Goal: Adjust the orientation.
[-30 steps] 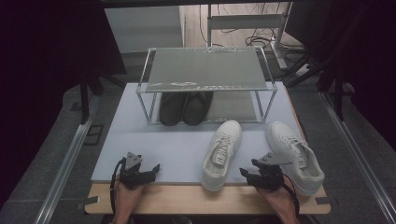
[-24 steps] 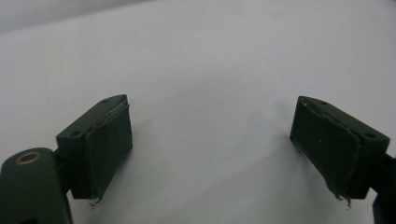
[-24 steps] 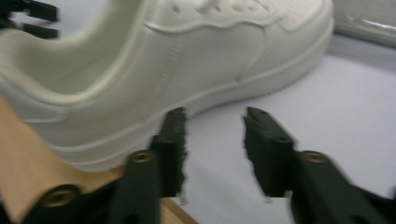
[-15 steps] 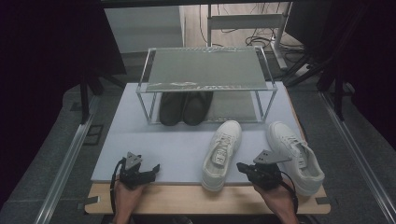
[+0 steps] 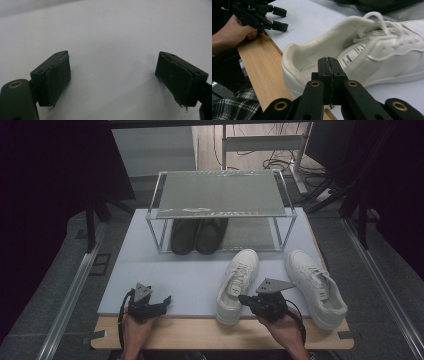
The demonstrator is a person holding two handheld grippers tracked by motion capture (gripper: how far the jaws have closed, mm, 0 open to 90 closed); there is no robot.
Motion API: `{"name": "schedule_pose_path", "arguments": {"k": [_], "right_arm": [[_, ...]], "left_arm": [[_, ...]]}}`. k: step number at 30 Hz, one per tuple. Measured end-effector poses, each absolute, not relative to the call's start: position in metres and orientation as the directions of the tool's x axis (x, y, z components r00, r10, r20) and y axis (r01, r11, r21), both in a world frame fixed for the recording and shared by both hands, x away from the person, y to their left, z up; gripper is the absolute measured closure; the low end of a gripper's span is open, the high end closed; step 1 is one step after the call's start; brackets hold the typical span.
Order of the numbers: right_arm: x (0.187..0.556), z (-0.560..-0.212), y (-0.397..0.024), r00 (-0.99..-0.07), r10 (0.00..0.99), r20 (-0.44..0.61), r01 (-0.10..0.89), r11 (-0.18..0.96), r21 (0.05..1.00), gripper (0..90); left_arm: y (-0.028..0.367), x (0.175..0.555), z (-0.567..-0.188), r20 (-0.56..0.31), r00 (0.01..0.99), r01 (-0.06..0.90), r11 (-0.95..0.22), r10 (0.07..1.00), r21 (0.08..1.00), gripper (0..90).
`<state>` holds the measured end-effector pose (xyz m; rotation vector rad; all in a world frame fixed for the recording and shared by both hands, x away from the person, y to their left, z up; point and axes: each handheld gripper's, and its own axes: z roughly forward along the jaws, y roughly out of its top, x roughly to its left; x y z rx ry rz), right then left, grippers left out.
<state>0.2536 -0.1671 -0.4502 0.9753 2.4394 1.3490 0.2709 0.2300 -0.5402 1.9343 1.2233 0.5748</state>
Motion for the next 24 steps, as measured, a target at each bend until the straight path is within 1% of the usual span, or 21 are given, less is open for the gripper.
{"name": "schedule_pose_path", "arguments": {"k": [7,15,19,24], "right_arm": [[0.258,-0.460,-0.157,-0.767,0.626,0.139,0.463,0.390,0.796,89.5],[0.260,-0.464,-0.162,-0.768,0.620,0.161,0.470,0.374,0.800,89.9],[0.259,-0.464,-0.165,-0.764,0.630,0.138,0.465,0.390,0.795,89.9],[0.259,-0.464,-0.174,-0.753,0.643,0.141,0.476,0.384,0.791,89.9]], "left_arm": [[0.230,0.271,-0.540,-0.024,0.439,0.555,-0.250,0.898,0.793,12.6],[0.230,0.271,-0.540,-0.025,0.438,0.556,-0.249,0.898,0.793,12.6],[0.230,0.271,-0.540,-0.024,0.438,0.555,-0.249,0.898,0.793,12.6],[0.230,0.271,-0.540,-0.024,0.438,0.556,-0.250,0.899,0.793,12.6]]}}
